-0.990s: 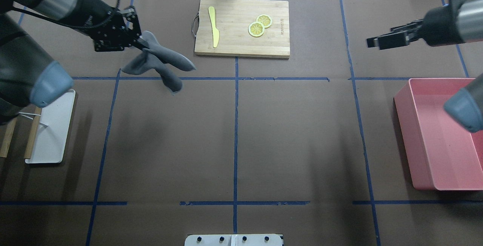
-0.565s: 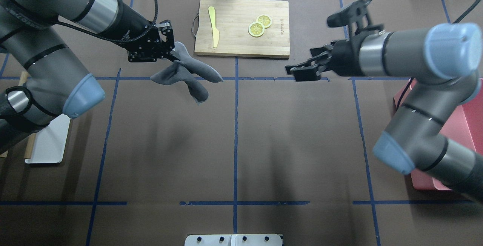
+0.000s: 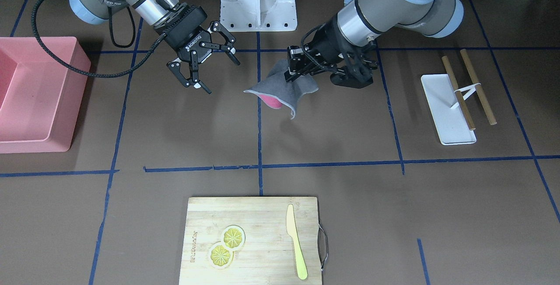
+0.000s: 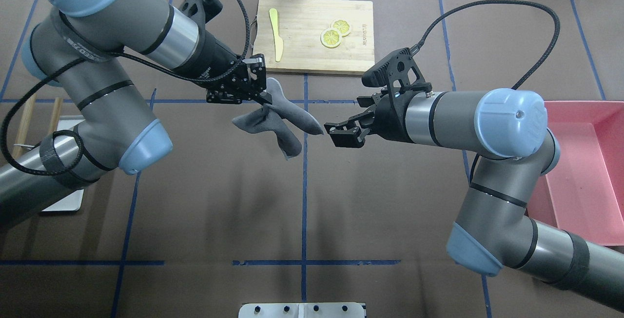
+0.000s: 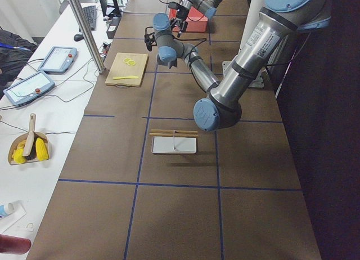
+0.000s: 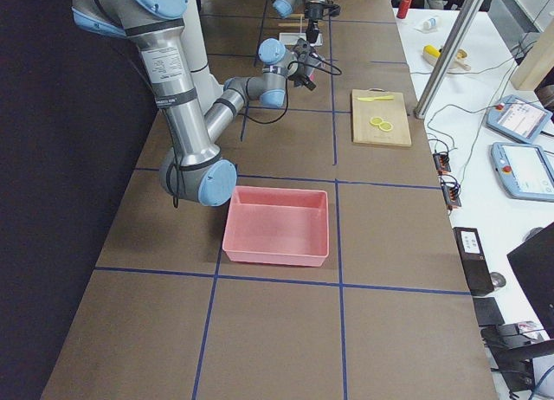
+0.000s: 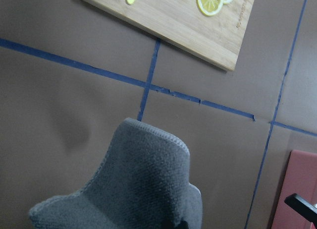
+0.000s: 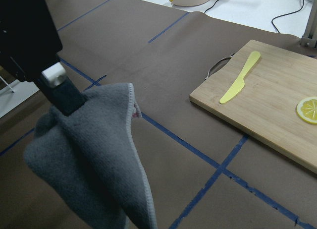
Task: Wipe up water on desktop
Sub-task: 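Grasp the grey cloth with the right gripper and open the left gripper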
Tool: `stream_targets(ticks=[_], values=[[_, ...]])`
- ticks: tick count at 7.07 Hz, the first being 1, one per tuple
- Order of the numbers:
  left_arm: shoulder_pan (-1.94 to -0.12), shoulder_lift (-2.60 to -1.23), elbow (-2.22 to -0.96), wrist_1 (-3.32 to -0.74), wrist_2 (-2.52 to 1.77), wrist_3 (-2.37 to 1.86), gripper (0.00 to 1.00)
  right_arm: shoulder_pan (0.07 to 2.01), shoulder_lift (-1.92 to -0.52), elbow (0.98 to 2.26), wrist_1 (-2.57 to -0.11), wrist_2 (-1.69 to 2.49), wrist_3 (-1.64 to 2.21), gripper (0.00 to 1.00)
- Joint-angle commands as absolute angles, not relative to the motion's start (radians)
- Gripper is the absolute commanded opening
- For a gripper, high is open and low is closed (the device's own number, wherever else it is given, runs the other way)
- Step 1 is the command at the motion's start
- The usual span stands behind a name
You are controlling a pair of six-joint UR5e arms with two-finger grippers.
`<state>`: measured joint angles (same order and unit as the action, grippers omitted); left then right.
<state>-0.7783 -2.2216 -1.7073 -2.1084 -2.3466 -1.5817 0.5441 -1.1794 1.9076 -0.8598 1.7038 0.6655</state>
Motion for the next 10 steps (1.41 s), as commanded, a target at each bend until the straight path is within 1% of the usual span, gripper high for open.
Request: stream_targets(ticks=[1,5,6,8,9,10], values=[[-0.75,-2.261,-1.687,-2.12,-2.345,-1.582,0.02,0.461,-1.172,1.908,-0.862,1.598,0.666,0.97],[-0.72,-2.278,-1.687,-2.121,-2.344,-1.582,0.02,0.44,-1.175,1.908,-0.864,1.577,0.666,0.95],[-0.718,-2.278,-1.686,-2.121,-2.329,-1.582,0.02,0.44,-1.174,1.907,-0.862,1.577,0.666,0.91],[-0.718,-2.276,-1.681,-2.121,-2.329,-1.582,0.02,0.44,-1.172,1.908,-0.862,1.578,0.666,0.88],[-0.718,-2.275,-1.681,-2.121,-2.329,-1.582,0.02,0.439,-1.172,1.908,-0.864,1.578,0.667,0.72],[-0.718,-2.275,-1.681,-2.121,-2.329,-1.582,0.02,0.439,-1.173,1.908,-0.864,1.578,0.669,0.4]])
